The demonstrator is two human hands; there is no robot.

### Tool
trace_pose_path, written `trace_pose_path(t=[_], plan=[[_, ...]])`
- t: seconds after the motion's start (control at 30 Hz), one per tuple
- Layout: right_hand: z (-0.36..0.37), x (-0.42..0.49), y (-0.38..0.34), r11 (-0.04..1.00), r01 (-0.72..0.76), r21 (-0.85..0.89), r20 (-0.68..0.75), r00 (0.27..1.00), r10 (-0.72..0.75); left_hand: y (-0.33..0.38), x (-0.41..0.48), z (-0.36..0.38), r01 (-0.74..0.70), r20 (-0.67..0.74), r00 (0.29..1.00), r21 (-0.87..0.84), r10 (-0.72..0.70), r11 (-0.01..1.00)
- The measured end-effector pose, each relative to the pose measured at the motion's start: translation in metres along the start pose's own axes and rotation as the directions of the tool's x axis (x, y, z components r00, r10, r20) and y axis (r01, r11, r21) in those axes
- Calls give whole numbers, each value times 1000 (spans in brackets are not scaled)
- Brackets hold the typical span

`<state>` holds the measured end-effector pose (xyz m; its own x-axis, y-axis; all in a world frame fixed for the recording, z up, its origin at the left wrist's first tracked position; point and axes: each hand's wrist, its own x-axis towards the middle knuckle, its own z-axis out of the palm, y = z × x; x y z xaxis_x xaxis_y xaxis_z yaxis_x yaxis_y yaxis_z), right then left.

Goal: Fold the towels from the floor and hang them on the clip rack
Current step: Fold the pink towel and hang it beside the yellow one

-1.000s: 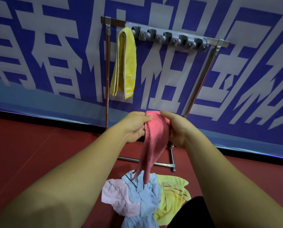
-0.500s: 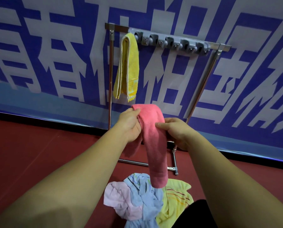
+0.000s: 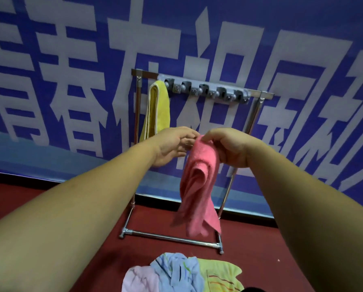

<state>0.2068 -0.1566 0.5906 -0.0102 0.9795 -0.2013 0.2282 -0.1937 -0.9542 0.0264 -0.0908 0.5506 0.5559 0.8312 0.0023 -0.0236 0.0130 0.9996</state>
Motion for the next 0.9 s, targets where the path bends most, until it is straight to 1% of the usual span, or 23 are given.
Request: trace_pose_path(t=[0.03,0.1,0.2,0.27,0.33,0.37,0.43,0.47,0.6,0.73,0.77,0.83,0.9], plan=[[-6,-5,-9,1000,4,-1,8,1000,-4,10,-1,6,3,71,997,6,-3,1000],[-17,-11,-23,1000,10,-16,18,1000,-10,25,0,15,12,160,987,6,-12,1000],[-34,-22,-41,997,19,-69,-20,1000,-20,37,6,21,37,238,971,-16,-32,999],[-48,-29,-48,993,44,-109,-31,998,-48,43,8,23,66,321,946,-20,-56,998],[-60,-35,-51,989,73,-126,-18,997,-76,50,9,22,69,354,932,32,-76,997],[-65,-38,-51,982,86,-171,-27,995,-92,56,7,23,40,365,929,70,-63,997],[-73,-44,-49,952,96,-291,-36,993,-112,67,1,22,3,377,925,128,-51,992],[-77,-46,-47,948,101,-302,-31,993,-116,72,1,20,10,373,926,144,-64,990],[-81,-40,-48,965,174,-194,-41,982,-186,84,4,10,55,318,940,215,-123,975],[-77,-11,-50,958,266,-104,-147,949,-279,85,22,-2,45,282,950,291,-131,956],[-77,-3,-51,956,270,-111,-164,944,-286,82,31,-8,44,273,953,307,-132,951],[-77,16,-53,955,265,-135,-163,944,-286,73,50,-19,46,266,954,316,-136,948],[-79,39,-56,955,273,-113,-154,945,-288,69,71,-29,40,244,964,261,-106,964]])
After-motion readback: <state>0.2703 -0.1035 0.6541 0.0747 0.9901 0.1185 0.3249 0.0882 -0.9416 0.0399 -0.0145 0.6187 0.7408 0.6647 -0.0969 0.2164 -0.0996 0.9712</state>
